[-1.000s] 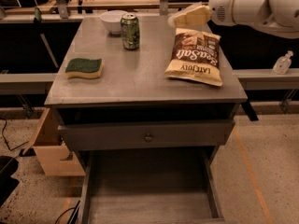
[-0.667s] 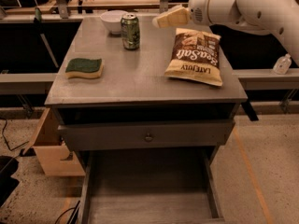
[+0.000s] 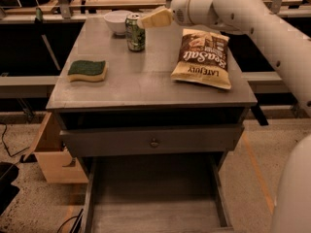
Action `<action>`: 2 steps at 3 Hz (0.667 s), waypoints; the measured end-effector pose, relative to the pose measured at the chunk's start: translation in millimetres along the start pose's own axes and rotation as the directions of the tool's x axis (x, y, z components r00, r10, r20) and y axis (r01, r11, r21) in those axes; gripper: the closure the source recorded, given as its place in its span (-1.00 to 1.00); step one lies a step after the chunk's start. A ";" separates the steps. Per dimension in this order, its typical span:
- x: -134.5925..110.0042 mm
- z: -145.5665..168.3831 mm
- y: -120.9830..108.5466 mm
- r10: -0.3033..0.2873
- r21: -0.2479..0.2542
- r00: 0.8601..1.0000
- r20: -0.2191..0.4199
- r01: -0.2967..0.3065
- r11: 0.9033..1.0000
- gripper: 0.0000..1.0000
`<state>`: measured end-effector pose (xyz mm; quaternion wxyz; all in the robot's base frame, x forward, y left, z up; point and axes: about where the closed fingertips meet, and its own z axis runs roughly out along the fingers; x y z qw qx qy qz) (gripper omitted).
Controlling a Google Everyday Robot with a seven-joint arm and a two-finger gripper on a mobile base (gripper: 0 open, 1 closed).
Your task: Place green can into middle drawer
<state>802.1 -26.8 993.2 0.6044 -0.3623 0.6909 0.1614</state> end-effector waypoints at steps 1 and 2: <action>-1.3 31.9 10.7 0.034 -0.038 0.999 0.036 -0.033 0.999 -1.00; 2.8 55.8 15.9 0.075 -0.064 0.996 0.057 -0.072 0.995 -1.00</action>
Offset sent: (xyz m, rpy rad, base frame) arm 0.0474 0.0643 -0.0288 0.1543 0.0476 0.0753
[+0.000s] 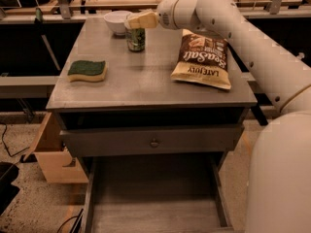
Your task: Place green can into middle drawer
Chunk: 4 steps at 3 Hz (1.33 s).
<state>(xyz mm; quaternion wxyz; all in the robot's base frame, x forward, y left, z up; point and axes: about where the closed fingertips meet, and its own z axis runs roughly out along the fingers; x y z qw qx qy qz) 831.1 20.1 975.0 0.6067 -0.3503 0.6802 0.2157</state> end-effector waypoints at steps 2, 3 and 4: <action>20.4 35.8 3.8 0.053 -0.029 0.999 0.000 -0.053 0.998 -1.00; 30.8 49.5 8.1 0.075 -0.041 0.997 -0.008 -0.075 0.996 -1.00; 36.7 60.1 15.3 0.096 -0.054 0.995 0.013 -0.095 0.994 -0.62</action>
Offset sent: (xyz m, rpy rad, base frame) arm 0.0314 0.0294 -0.0377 0.0426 0.0607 0.0182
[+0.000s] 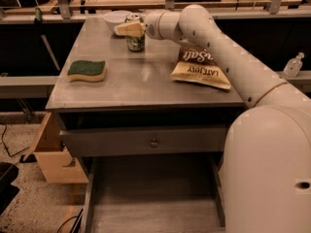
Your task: Place green can into middle drawer
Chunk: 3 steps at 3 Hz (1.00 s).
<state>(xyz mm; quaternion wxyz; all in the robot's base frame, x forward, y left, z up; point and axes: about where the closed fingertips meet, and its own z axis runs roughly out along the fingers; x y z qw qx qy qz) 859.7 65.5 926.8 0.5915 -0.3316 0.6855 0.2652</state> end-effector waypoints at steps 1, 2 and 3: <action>5.7 12.1 8.8 0.027 -0.024 0.999 0.018 -0.027 0.999 -0.17; 6.3 14.6 11.5 0.028 -0.029 0.999 0.017 -0.028 0.999 0.31; 7.0 17.0 13.8 0.029 -0.033 0.999 0.016 -0.028 0.999 0.78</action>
Offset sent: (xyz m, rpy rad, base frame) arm 0.0004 0.0131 -0.0073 0.0309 0.0112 0.0183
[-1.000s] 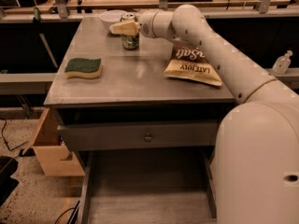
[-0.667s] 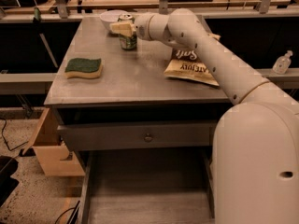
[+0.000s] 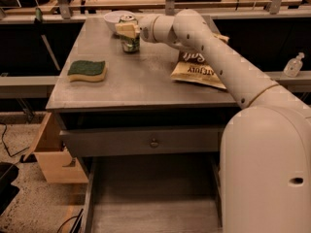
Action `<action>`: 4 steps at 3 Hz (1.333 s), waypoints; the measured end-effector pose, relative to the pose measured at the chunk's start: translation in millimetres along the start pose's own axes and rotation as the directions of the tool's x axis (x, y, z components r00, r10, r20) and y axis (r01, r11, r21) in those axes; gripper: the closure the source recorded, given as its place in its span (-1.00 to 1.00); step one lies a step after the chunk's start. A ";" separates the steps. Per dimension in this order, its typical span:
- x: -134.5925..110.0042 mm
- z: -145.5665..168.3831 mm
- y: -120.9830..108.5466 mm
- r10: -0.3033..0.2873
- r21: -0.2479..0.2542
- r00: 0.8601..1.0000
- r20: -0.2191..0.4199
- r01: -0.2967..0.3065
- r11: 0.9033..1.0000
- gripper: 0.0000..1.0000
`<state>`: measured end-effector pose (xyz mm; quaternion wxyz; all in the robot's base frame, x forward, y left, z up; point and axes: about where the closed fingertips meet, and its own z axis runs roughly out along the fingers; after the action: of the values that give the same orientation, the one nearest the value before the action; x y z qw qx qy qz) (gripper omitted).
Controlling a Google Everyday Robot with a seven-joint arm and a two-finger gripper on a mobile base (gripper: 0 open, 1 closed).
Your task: Place green can into middle drawer
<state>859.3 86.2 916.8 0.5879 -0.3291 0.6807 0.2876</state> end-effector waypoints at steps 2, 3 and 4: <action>-6.4 0.8 5.3 -0.008 -0.009 1.000 0.000 0.008 1.000 1.00; -25.0 -16.9 20.4 -0.043 -0.005 0.999 0.002 0.043 0.999 1.00; -61.6 -62.1 54.5 -0.115 0.013 0.993 0.032 0.115 0.993 1.00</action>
Offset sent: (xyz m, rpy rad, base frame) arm -0.0003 0.0026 -0.0009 0.0002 0.0013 0.0033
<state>784.1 78.3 987.0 0.6162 -0.3598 0.6525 0.2550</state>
